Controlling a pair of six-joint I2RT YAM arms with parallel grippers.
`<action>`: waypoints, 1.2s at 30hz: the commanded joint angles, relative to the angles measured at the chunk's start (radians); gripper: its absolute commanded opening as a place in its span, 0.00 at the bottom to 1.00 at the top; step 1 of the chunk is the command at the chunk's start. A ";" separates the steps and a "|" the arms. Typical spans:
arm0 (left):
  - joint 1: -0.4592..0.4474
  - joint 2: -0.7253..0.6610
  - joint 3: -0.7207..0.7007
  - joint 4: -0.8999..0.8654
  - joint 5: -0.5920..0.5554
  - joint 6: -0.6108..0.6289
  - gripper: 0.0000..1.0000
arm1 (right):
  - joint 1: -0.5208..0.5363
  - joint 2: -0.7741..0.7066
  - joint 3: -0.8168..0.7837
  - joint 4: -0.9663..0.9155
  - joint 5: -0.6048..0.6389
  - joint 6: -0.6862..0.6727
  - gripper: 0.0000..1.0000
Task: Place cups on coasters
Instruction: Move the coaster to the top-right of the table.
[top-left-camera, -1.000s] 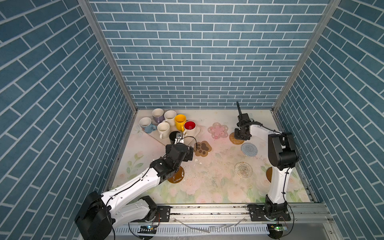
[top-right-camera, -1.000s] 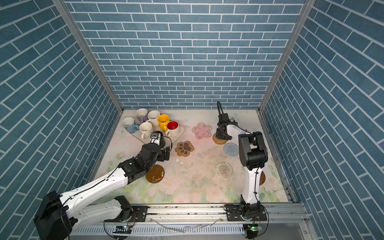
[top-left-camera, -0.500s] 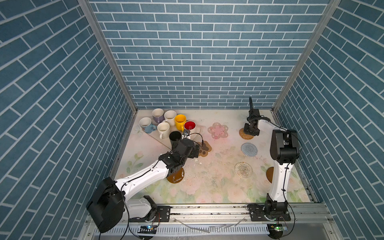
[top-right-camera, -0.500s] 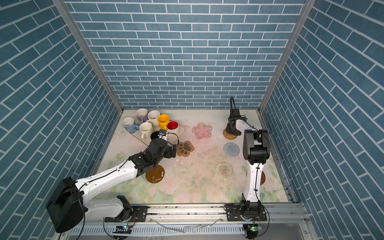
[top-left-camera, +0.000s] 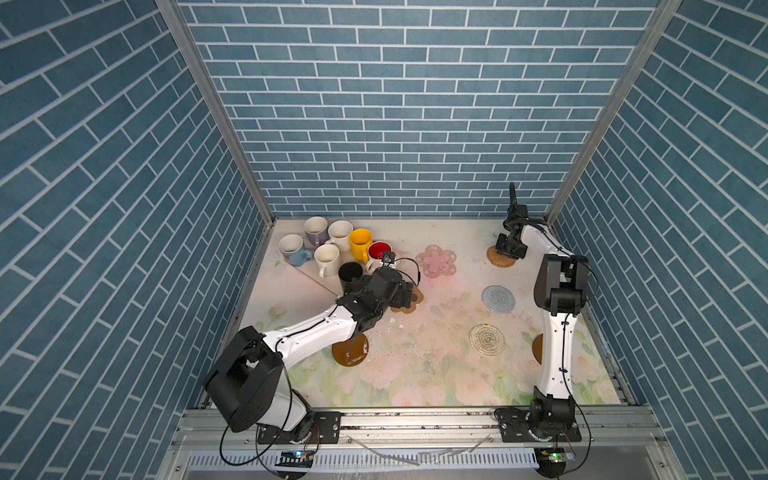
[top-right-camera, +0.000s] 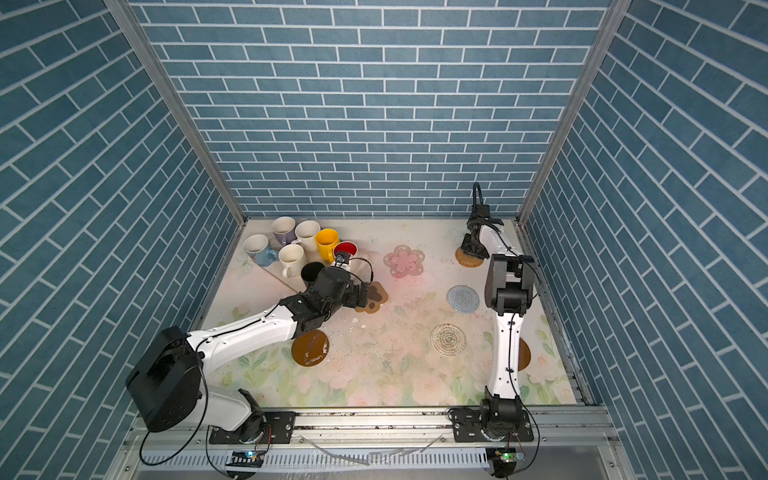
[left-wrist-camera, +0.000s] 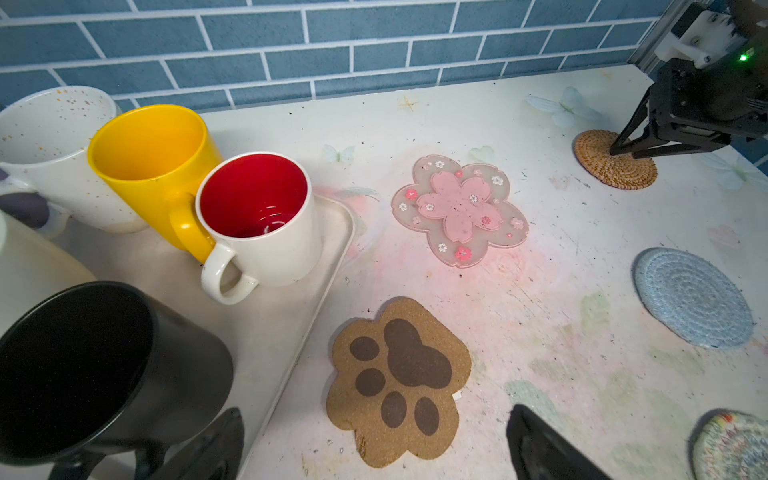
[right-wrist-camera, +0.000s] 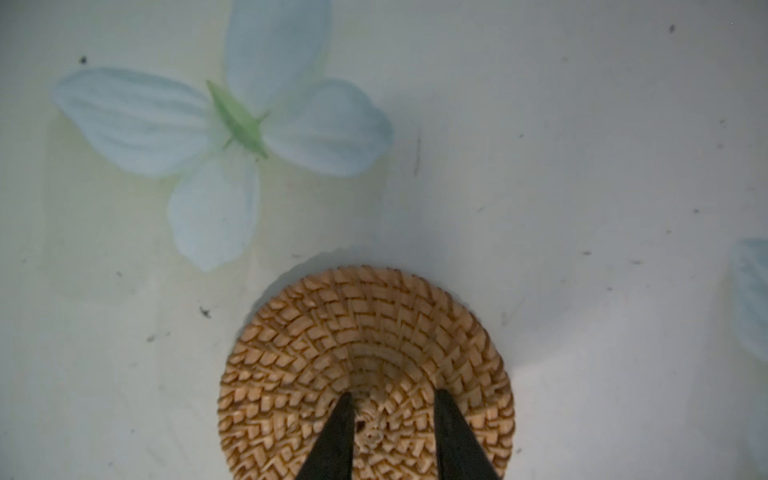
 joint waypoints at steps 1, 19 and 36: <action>0.001 0.028 0.029 0.030 0.021 0.002 0.99 | -0.032 0.093 0.071 -0.142 -0.022 0.052 0.34; 0.000 -0.016 0.069 -0.028 0.034 0.002 0.99 | -0.037 -0.026 0.128 -0.147 -0.026 0.020 0.60; -0.021 -0.406 0.050 -0.440 0.036 -0.030 0.99 | 0.099 -0.670 -0.550 -0.014 0.016 0.007 0.66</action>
